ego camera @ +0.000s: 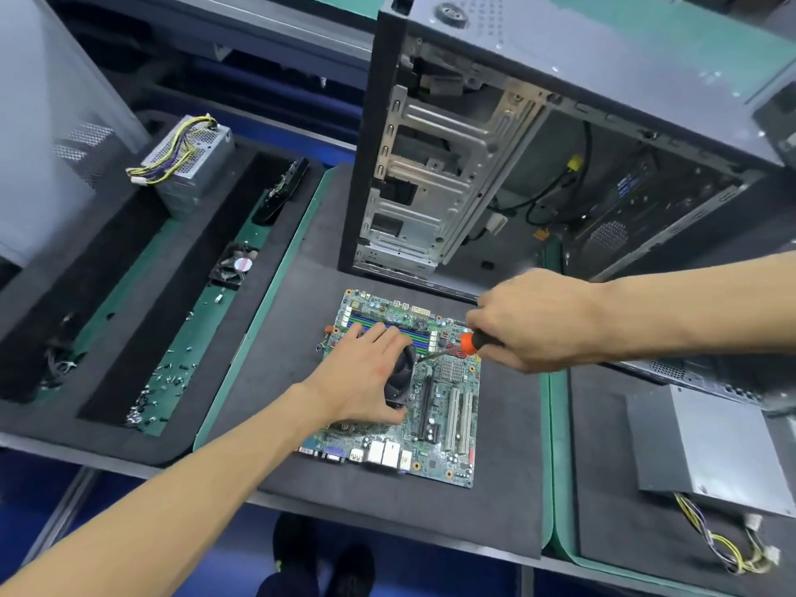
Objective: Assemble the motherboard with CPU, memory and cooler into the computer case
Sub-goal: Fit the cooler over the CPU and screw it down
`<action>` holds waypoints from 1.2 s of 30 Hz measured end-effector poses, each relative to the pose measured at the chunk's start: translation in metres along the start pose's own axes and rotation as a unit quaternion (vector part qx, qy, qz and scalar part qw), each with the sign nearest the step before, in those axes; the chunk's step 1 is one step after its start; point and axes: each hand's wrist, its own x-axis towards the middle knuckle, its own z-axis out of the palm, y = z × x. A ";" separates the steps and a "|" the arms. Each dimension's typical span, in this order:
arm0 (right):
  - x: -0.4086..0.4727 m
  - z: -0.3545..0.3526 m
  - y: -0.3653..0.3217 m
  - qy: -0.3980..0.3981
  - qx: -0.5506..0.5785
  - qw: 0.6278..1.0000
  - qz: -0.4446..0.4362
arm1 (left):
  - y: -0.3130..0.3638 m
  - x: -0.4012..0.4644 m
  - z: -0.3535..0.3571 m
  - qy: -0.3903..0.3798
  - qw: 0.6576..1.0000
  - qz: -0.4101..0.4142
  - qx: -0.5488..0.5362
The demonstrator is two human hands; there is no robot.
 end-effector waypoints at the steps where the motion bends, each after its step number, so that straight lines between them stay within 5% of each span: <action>1: -0.003 -0.001 0.001 0.041 -0.085 0.995 -0.041 | 0.000 0.000 0.000 0.000 1.000 0.000 0.001; 5: 0.004 -0.012 -0.008 0.070 -0.112 0.989 -0.060 | 0.000 0.001 0.001 0.023 1.000 0.009 0.006; 8: 0.027 -0.026 -0.016 0.003 0.100 0.990 0.099 | -0.002 0.003 0.003 0.034 0.999 0.010 0.004; 12: 0.040 -0.028 0.002 -0.179 0.484 0.800 0.307 | 0.000 0.004 0.009 0.046 0.999 0.020 -0.007; 15: 0.041 -0.026 0.006 -0.216 0.542 0.747 0.318 | -0.002 0.006 0.010 0.050 0.999 0.020 -0.007; 19: 0.037 -0.024 -0.005 -0.168 0.511 0.785 0.308 | -0.004 0.002 0.014 0.038 0.999 0.013 -0.008; 22: 0.031 -0.032 -0.019 -0.138 0.369 0.881 0.263 | -0.009 0.008 0.008 0.001 0.999 0.032 -0.011; 25: 0.022 -0.044 -0.034 -0.075 0.165 0.958 0.220 | -0.021 0.013 -0.011 -0.066 0.989 0.043 -0.124; 31: -0.035 -0.082 -0.014 0.126 0.157 0.956 0.213 | -0.057 -0.028 -0.012 0.012 0.962 -0.061 -0.264; 36: -0.034 -0.089 -0.043 0.144 0.236 0.952 0.129 | -0.053 -0.053 0.011 -0.011 0.933 -0.122 -0.339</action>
